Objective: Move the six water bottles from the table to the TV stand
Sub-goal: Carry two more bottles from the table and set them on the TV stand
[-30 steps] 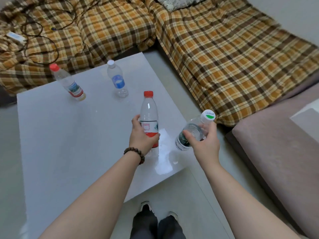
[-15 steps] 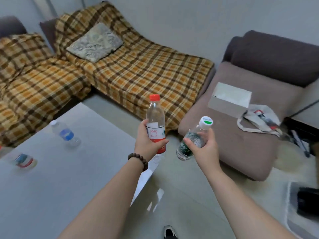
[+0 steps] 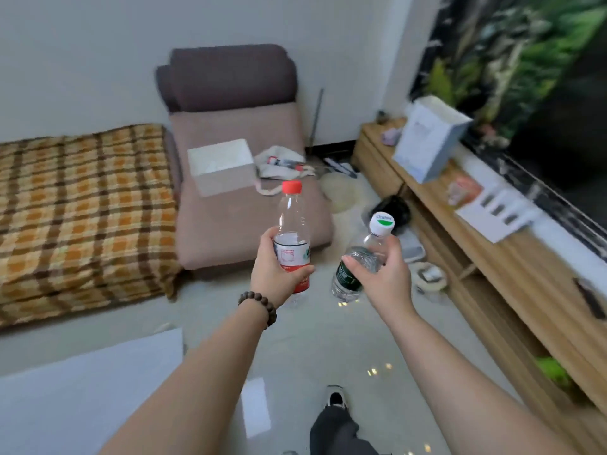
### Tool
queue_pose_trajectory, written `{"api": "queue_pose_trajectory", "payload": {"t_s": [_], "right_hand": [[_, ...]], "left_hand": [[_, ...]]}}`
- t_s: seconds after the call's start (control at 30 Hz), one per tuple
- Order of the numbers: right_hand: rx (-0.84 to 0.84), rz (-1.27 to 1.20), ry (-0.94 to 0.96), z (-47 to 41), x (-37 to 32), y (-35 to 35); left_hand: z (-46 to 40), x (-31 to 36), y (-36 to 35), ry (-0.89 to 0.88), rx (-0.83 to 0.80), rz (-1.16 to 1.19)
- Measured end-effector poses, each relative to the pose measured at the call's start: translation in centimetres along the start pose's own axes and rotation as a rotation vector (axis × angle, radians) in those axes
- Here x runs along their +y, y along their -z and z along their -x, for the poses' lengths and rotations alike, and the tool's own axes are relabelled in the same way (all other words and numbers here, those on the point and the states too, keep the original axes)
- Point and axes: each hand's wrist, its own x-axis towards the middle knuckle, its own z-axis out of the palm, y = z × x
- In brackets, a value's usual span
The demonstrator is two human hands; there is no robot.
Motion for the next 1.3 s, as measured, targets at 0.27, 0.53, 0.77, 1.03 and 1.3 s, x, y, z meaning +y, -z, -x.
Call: {"api": "queue_pose_trajectory", "payload": {"t_s": [0.27, 0.53, 0.77, 1.03, 1.3], "right_hand": [[0.436, 0.005, -0.214, 6.5, 5.9, 15.7], [0.756, -0.009, -0.334, 16.7, 10.5, 28.7], [0.915, -0.042, -0.412, 27.1, 15.1, 40.4], [1.032, 0.017, -0.467, 36.4, 20.0, 54.5], [1.059, 0.016, -0.463, 38.6, 22.9, 63.8]], "left_hand": [[4.6, 5.0, -15.5, -0.101, -0.443, 0.027], [13.8, 8.7, -28.9, -0.204, -0.779, -0.019], [25.8, 11.2, -39.7, -0.242, -0.930, -0.062], [39.1, 14.3, -52.1, -0.282, -1.041, -0.090], [44.4, 16.5, -60.6, -0.304, -1.084, -0.113]]}}
